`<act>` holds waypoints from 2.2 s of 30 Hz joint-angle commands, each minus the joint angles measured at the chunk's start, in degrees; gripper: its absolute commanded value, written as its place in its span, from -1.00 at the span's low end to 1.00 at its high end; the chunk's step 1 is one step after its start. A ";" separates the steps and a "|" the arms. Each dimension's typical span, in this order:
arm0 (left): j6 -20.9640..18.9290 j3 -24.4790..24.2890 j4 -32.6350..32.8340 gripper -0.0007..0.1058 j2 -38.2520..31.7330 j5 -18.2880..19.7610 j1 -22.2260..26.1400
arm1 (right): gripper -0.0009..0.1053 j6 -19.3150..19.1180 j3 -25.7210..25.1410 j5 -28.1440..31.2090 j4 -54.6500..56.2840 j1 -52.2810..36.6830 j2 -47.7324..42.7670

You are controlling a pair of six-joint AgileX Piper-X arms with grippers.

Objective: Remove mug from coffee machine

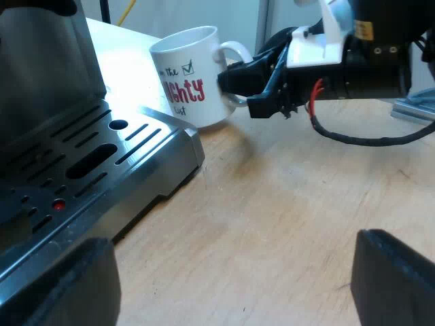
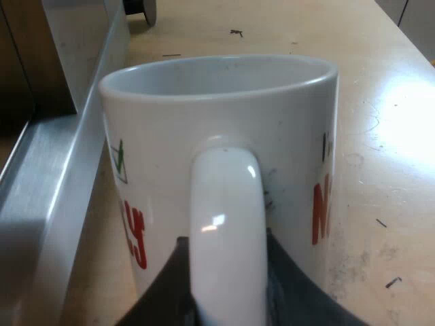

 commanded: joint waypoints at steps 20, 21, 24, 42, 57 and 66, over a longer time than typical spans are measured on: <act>-0.29 -0.06 -0.21 0.36 -0.02 -0.10 -0.30 | -0.98 0.31 -2.49 1.30 -4.06 -0.19 7.86; -0.29 -0.06 -0.21 0.36 -0.02 -0.10 -0.30 | -0.98 0.95 -2.49 1.30 -4.06 -0.19 8.11; -0.29 -0.06 -0.21 0.36 -0.02 -0.10 -0.30 | -0.98 1.00 -2.49 2.57 -3.53 -0.19 8.12; -0.29 -0.06 -0.21 0.36 -0.02 -0.10 -0.30 | -0.98 3.02 -2.49 3.66 4.09 -0.19 8.12; -0.29 -0.06 -0.21 0.36 -0.02 -0.10 -0.30 | -0.98 2.68 -2.49 2.02 4.55 -0.19 8.00; -0.29 -0.06 -0.21 0.36 -0.02 -0.10 -0.30 | -0.60 2.09 -2.49 0.07 4.55 -0.19 7.89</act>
